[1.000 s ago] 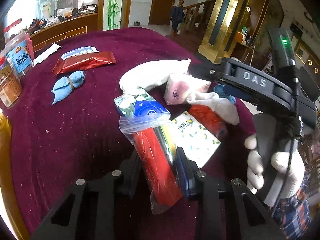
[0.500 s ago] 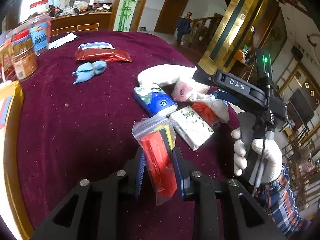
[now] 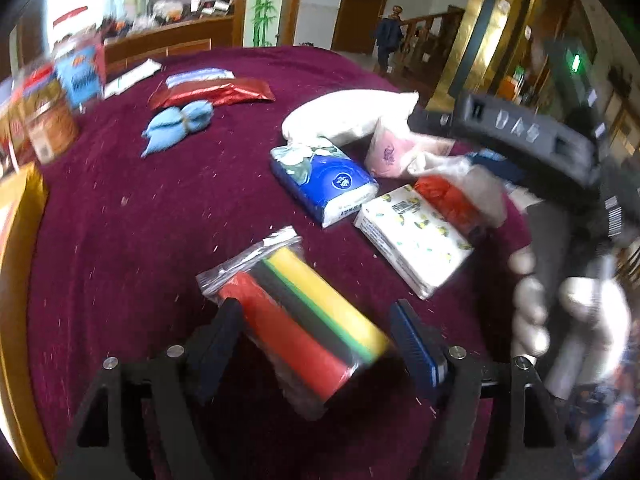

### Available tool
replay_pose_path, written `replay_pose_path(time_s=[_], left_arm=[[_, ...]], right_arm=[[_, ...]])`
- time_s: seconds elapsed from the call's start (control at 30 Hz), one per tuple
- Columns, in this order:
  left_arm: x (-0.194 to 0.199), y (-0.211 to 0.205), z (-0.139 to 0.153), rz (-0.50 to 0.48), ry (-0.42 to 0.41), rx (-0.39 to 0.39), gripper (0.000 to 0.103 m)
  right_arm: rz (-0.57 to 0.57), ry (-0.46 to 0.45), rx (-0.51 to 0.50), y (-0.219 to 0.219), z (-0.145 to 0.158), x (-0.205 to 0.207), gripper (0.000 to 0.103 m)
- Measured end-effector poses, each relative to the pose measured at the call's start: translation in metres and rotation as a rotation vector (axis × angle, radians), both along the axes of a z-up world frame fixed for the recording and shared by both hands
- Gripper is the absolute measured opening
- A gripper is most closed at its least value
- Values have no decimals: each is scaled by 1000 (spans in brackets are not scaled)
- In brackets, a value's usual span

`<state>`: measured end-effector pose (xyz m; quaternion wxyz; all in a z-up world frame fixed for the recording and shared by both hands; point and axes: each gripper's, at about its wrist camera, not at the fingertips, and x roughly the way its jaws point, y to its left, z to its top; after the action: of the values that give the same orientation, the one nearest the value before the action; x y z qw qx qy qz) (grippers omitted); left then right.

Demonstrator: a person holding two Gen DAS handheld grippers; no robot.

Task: Organize soft objects
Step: 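Carry the rainbow bag into the tray with the left gripper while the right places the blue tissue pack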

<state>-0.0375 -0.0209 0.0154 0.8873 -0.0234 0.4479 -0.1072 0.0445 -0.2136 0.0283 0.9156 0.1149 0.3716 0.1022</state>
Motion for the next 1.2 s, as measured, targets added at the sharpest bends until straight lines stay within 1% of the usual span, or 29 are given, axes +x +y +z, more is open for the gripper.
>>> replay_pose_path(time_s=[0.03, 0.07, 0.1, 0.17, 0.3, 0.33, 0.37, 0.4, 0.47, 0.53, 0.6, 0.63, 0.7, 0.77, 0.83, 0.87, 0.93, 0.97, 1.03, 1.1, 1.2], left_arm=[[4, -3, -4, -4, 2, 21, 78], [6, 0, -6, -5, 20, 3, 68], [5, 5, -3, -1, 7, -27, 47], [6, 20, 1, -8, 37, -111, 44], [-10, 51, 11, 24, 30, -191, 43], [-17, 61, 14, 36, 28, -221, 43], [-22, 67, 16, 42, 28, -242, 43], [-29, 79, 20, 48, 31, -285, 43], [-42, 93, 27, 59, 24, -328, 43], [-54, 111, 37, 76, 2, -348, 43], [-62, 128, 42, 91, -11, -376, 43], [-68, 136, 44, 103, -19, -385, 43], [-78, 151, 46, 130, -38, -401, 43], [-90, 168, 48, 160, -55, -414, 43], [-98, 186, 49, 191, -67, -420, 43], [-103, 195, 49, 208, -72, -422, 43], [-112, 216, 50, 251, -83, -420, 43], [-117, 227, 51, 275, -89, -414, 43], [-125, 247, 52, 319, -99, -398, 43], [-129, 269, 51, 363, -102, -381, 43], [-127, 295, 47, 414, -90, -365, 43]], right_arm=[[0, -3, 0, 0, 0, -1, 103], [-1, -7, 2, -1, 0, -1, 103], [0, -10, 5, -2, 1, -2, 103], [2, -16, 12, -3, 2, -2, 103], [26, -26, 25, -1, 3, -3, 103], [36, -31, 25, 1, 4, -4, 103], [47, -38, 22, 4, 5, -5, 103], [54, -47, 20, 6, 7, -7, 103], [76, -79, 27, 12, 14, -15, 103], [146, -59, 81, 24, 21, -23, 103], [204, -35, 85, 41, 26, -28, 103], [233, -17, 64, 52, 27, -30, 103], [277, 42, -27, 80, 23, -23, 103], [273, 75, -183, 105, 13, -10, 103], [274, 116, -276, 119, -1, 5, 102], [273, 143, -307, 123, -9, 13, 99], [264, 170, -344, 127, -21, 20, 74], [273, 179, -341, 128, -24, 22, 53], [281, 206, -309, 125, -28, 19, 52], [278, 196, -274, 121, -25, 15, 52], [279, 177, -244, 121, -13, 5, 52]])
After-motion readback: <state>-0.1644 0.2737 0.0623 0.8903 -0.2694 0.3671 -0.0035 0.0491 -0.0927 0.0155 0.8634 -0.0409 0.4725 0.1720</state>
